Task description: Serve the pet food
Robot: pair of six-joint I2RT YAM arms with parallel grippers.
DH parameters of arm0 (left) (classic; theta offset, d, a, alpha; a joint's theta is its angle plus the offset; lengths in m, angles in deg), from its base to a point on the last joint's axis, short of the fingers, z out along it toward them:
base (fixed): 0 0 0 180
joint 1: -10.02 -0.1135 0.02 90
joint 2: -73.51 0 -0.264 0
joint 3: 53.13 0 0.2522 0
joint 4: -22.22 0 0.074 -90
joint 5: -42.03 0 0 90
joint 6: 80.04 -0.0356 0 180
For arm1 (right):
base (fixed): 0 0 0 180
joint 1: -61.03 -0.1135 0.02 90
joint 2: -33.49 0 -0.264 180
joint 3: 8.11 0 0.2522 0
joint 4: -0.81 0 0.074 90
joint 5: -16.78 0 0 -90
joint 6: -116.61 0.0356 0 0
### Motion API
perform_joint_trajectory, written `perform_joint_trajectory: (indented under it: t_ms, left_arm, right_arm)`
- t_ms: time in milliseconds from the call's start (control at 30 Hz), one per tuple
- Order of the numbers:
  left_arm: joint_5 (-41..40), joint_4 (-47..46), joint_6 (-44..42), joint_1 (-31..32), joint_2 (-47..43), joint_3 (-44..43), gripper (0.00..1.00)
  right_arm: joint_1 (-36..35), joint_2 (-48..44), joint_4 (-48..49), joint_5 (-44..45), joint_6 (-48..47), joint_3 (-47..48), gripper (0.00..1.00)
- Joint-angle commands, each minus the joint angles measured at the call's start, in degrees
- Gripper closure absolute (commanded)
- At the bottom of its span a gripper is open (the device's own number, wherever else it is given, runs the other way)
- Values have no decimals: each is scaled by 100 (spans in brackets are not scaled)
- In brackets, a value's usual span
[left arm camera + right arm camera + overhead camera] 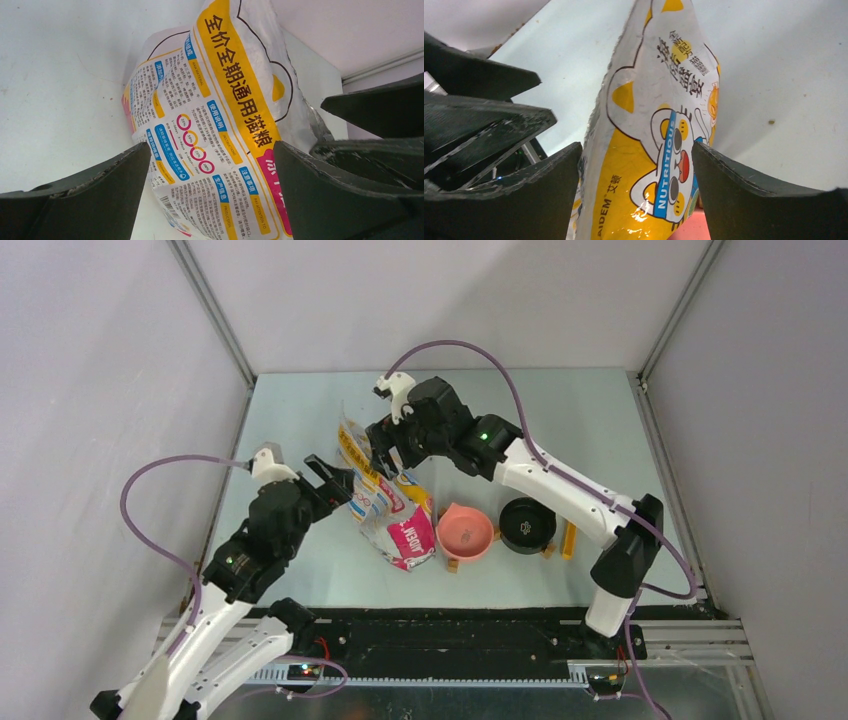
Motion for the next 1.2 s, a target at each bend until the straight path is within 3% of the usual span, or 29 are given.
perform_joint_trajectory:
  t_ms: [0,1167]
  left_arm:
    - [79,-184,-155,-44,44,-1,1]
    - [132,-215,-76,-52,245,5,1]
  right_arm:
    - [-16,88,-78,411,9,360,17]
    - [103,146,-178,350,29,527,21]
